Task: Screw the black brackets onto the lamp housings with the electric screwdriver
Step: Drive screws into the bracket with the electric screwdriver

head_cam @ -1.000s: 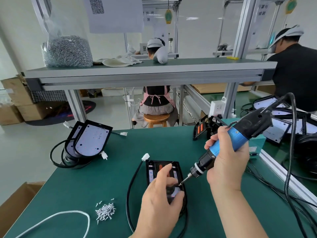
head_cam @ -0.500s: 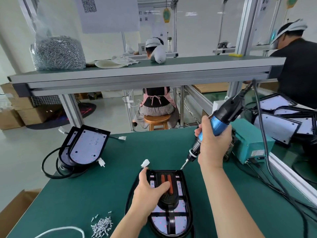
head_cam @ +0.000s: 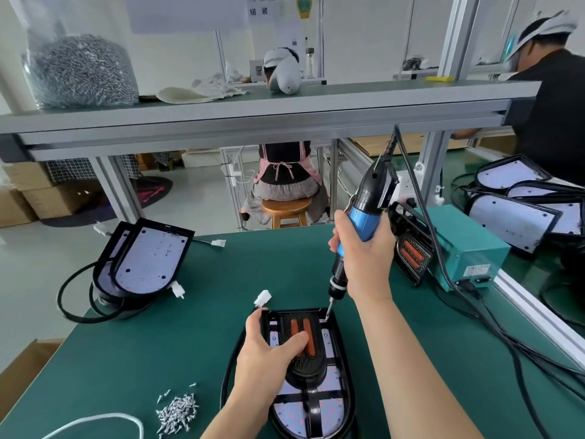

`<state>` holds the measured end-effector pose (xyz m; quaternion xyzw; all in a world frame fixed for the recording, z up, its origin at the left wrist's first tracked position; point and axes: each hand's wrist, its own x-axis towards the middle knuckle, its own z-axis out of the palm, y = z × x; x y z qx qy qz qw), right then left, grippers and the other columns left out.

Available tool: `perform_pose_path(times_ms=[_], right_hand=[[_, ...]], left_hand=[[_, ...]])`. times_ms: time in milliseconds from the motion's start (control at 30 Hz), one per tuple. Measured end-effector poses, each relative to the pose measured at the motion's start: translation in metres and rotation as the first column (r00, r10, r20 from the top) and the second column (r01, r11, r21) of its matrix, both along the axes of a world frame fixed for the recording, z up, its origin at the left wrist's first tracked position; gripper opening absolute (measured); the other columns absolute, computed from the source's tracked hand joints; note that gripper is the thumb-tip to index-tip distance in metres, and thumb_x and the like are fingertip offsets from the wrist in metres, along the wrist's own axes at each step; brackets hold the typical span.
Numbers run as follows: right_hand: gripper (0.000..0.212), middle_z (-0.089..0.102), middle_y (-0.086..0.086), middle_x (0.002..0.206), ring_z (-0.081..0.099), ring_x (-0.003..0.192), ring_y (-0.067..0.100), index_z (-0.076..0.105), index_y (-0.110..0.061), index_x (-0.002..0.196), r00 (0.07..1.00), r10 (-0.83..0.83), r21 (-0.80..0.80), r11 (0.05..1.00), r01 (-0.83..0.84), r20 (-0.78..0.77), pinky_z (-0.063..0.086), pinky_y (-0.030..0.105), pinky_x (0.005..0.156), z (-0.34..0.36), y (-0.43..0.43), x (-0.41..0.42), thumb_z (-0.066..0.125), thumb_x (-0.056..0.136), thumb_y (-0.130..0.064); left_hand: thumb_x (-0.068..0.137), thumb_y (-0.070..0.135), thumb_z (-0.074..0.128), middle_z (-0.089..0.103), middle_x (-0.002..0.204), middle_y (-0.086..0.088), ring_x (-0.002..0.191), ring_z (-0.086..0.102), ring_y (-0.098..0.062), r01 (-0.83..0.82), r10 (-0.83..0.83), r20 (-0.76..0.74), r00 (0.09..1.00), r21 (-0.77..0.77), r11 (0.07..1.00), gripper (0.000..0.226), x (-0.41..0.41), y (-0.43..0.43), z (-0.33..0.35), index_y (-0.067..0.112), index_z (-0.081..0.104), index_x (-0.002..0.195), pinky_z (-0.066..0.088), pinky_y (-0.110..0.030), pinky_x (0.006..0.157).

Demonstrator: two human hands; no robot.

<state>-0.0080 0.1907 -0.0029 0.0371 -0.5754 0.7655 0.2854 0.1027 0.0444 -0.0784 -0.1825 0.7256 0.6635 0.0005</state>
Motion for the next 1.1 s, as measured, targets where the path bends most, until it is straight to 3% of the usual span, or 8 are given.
perform_pose_path(times_ms=[167,400,700,900,1100], right_hand=[[0.020,0.060,0.007,0.075,0.059,0.053,0.019,0.058,-0.014,0.095,1.000,0.020,0.000,1.000,-0.020,0.024,0.054,0.027,0.058,-0.006,-0.003,-0.002,0.074,0.088,-0.023],[0.020,0.061,0.005,0.074,0.061,0.054,0.017,0.059,-0.018,0.094,0.999,0.026,0.040,0.999,-0.027,0.028,0.054,0.026,0.058,-0.009,-0.005,-0.002,0.075,0.086,-0.029],[0.026,0.059,0.008,0.074,0.060,0.055,0.019,0.057,-0.020,0.091,0.990,0.144,0.080,0.986,-0.144,0.010,0.055,0.034,0.060,-0.006,-0.010,0.000,0.075,0.080,-0.035],[0.029,0.060,0.008,0.071,0.061,0.054,0.018,0.058,-0.017,0.091,0.992,0.126,0.092,0.988,-0.126,0.007,0.055,0.031,0.059,-0.008,-0.013,0.000,0.075,0.079,-0.037],[0.031,0.058,0.008,0.068,0.058,0.054,0.017,0.058,-0.016,0.093,0.989,0.143,0.074,0.987,-0.145,0.026,0.053,0.032,0.058,-0.010,-0.009,-0.003,0.075,0.077,-0.037]], left_hand=[[0.053,0.054,0.081,0.063,0.127,0.011,0.116,0.061,-0.015,0.007,-0.007,0.002,1.000,0.008,1.000,0.099,0.001,0.001,0.000,0.045,0.036,0.141,0.045,-0.043,0.107],[0.050,0.058,0.079,0.064,0.121,0.015,0.111,0.063,-0.012,0.008,-0.008,-0.008,1.000,-0.007,1.000,0.100,0.000,0.001,0.000,0.046,0.036,0.140,0.047,-0.041,0.104],[0.052,0.058,0.080,0.061,0.129,0.015,0.120,0.059,-0.015,0.011,-0.011,-0.005,1.000,0.004,1.000,0.100,-0.001,0.000,0.000,0.047,0.034,0.141,0.044,-0.042,0.108],[0.052,0.057,0.079,0.063,0.123,0.018,0.116,0.060,-0.011,0.002,-0.002,0.004,1.000,0.001,1.000,0.099,0.000,0.000,0.000,0.046,0.036,0.140,0.045,-0.040,0.106],[0.051,0.054,0.080,0.071,0.100,0.023,0.100,0.068,-0.007,0.003,-0.003,0.009,1.000,0.016,1.000,0.093,-0.001,0.000,-0.001,0.045,0.042,0.135,0.050,-0.039,0.100]])
